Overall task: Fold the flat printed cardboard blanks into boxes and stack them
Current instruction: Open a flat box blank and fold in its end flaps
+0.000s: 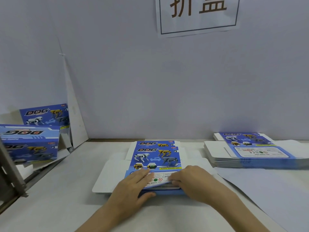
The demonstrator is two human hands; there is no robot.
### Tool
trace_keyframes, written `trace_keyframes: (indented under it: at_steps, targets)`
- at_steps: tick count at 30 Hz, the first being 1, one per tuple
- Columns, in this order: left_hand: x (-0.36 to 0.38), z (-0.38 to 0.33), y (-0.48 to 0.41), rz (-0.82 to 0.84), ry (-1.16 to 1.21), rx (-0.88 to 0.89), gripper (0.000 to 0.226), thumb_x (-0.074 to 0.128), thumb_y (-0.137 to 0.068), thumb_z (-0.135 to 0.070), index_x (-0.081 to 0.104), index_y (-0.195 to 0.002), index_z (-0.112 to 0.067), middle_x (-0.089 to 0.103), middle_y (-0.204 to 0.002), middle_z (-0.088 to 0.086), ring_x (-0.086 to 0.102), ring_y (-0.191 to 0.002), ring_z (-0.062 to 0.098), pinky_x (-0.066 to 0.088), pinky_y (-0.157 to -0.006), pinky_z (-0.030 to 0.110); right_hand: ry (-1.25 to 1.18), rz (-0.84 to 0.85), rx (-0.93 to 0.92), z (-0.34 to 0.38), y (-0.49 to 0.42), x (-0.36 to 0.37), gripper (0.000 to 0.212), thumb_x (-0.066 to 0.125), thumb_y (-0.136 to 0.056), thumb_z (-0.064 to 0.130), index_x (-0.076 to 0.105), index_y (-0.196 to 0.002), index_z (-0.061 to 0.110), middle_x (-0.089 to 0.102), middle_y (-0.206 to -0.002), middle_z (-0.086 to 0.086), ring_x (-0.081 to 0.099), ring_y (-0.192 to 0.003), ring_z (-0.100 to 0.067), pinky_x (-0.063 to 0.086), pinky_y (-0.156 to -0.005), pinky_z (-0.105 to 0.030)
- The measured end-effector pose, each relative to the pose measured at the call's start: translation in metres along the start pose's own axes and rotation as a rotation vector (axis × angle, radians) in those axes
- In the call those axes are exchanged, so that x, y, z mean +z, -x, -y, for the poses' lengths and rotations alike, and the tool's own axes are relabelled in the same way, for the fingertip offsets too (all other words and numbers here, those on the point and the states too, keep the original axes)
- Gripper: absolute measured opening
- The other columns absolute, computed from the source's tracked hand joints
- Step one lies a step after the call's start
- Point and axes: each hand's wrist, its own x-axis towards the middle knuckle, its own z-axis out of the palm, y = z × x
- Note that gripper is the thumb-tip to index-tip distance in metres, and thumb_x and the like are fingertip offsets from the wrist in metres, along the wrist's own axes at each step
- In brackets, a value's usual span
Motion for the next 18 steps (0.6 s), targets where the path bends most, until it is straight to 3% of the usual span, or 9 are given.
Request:
trace_keyframes:
  at_steps: [2, 3, 4, 6, 8, 11, 13, 15, 18]
  targets:
    - [0.002, 0.011, -0.004, -0.064, 0.064, -0.021, 0.058, 0.028, -0.093, -0.061, 0.035, -0.144, -0.036, 0.027, -0.147, -0.024, 0.029, -0.136, -0.005, 0.019, -0.101, 0.002, 0.029, -0.068, -0.012, -0.004, 0.0, -0.003, 0.031, 0.035, -0.103, 0.033, 0.053, -0.129, 0.031, 0.06, -0.128, -0.002, 0.054, -0.111, -0.025, 0.045, -0.083, -0.032]
    - [-0.001, 0.014, -0.007, -0.063, 0.08, -0.019, 0.048, 0.032, -0.098, -0.052, 0.037, -0.143, -0.036, 0.03, -0.147, -0.024, 0.03, -0.136, -0.005, 0.019, -0.1, 0.002, 0.026, -0.129, -0.015, -0.007, 0.001, -0.004, 0.031, 0.035, -0.103, 0.036, 0.055, -0.126, 0.031, 0.061, -0.127, 0.001, 0.055, -0.111, -0.022, 0.043, -0.083, -0.031]
    - [-0.008, 0.016, -0.012, -0.062, 0.077, -0.012, 0.04, 0.044, -0.099, -0.035, 0.047, -0.139, -0.033, 0.042, -0.143, -0.021, 0.042, -0.131, -0.001, 0.029, -0.099, 0.005, 0.016, -0.215, -0.021, -0.009, 0.003, -0.008, 0.03, 0.037, -0.102, 0.04, 0.058, -0.121, 0.03, 0.063, -0.124, 0.004, 0.055, -0.111, -0.02, 0.04, -0.085, -0.029]
    - [-0.029, 0.015, -0.021, -0.186, 0.053, 0.044, 0.04, 0.061, -0.078, -0.013, 0.07, -0.115, -0.023, 0.07, -0.113, -0.011, 0.068, -0.098, 0.009, 0.054, -0.072, 0.017, 0.052, -0.499, -0.025, -0.016, 0.008, -0.017, 0.028, 0.059, -0.093, 0.037, 0.065, -0.117, 0.025, 0.064, -0.126, -0.001, 0.055, -0.121, -0.024, 0.039, -0.102, -0.034]
    - [-0.054, 0.014, -0.035, -0.362, -0.017, 0.025, 0.028, 0.063, -0.074, -0.017, 0.076, -0.099, -0.019, 0.075, -0.086, -0.005, 0.071, -0.066, 0.014, 0.051, -0.048, 0.02, 0.028, -0.764, 0.12, -0.023, 0.012, -0.022, 0.06, 0.08, -0.075, 0.023, 0.059, -0.13, 0.013, 0.054, -0.137, -0.017, 0.047, -0.13, -0.037, 0.037, -0.105, -0.056]
    - [-0.084, 0.009, -0.056, -0.626, -0.02, -0.067, 0.021, 0.059, -0.088, -0.021, 0.071, -0.092, -0.005, 0.067, -0.061, 0.002, 0.055, -0.041, 0.015, 0.037, -0.037, 0.016, -0.282, -1.031, 0.231, -0.032, 0.019, -0.034, 0.083, 0.073, -0.08, 0.009, 0.027, -0.148, 0.016, 0.024, -0.156, -0.017, 0.021, -0.144, -0.033, 0.025, -0.114, -0.052]
    - [-0.098, -0.002, -0.064, -0.813, 0.253, -0.175, 0.022, 0.051, -0.096, -0.026, 0.064, -0.095, -0.008, 0.061, -0.06, 0.0, 0.054, -0.046, 0.014, 0.036, -0.039, 0.012, -0.527, -1.025, 0.25, -0.037, 0.022, -0.04, 0.081, 0.065, -0.088, 0.015, 0.011, -0.148, 0.026, 0.016, -0.159, -0.003, 0.016, -0.147, -0.02, 0.018, -0.117, -0.033]
    - [-0.104, -0.017, -0.069, -0.898, 0.597, -0.226, 0.024, 0.046, -0.094, -0.034, 0.058, -0.103, -0.016, 0.063, -0.078, -0.004, 0.063, -0.067, 0.007, 0.044, -0.051, 0.009, -0.75, -0.966, 0.255, -0.037, 0.025, -0.044, 0.078, 0.059, -0.092, 0.027, 0.006, -0.148, 0.034, 0.018, -0.157, 0.011, 0.019, -0.145, -0.009, 0.016, -0.109, -0.014]
    - [-0.104, -0.039, -0.072, -0.835, 0.991, -0.252, 0.037, 0.048, -0.092, -0.034, 0.054, -0.126, -0.021, 0.068, -0.111, -0.004, 0.065, -0.102, 0.009, 0.057, -0.076, 0.022, -1.12, -0.859, 0.193, -0.034, 0.028, -0.052, 0.074, 0.053, -0.088, 0.041, 0.014, -0.151, 0.035, 0.032, -0.153, 0.013, 0.034, -0.137, -0.005, 0.035, -0.099, -0.019]
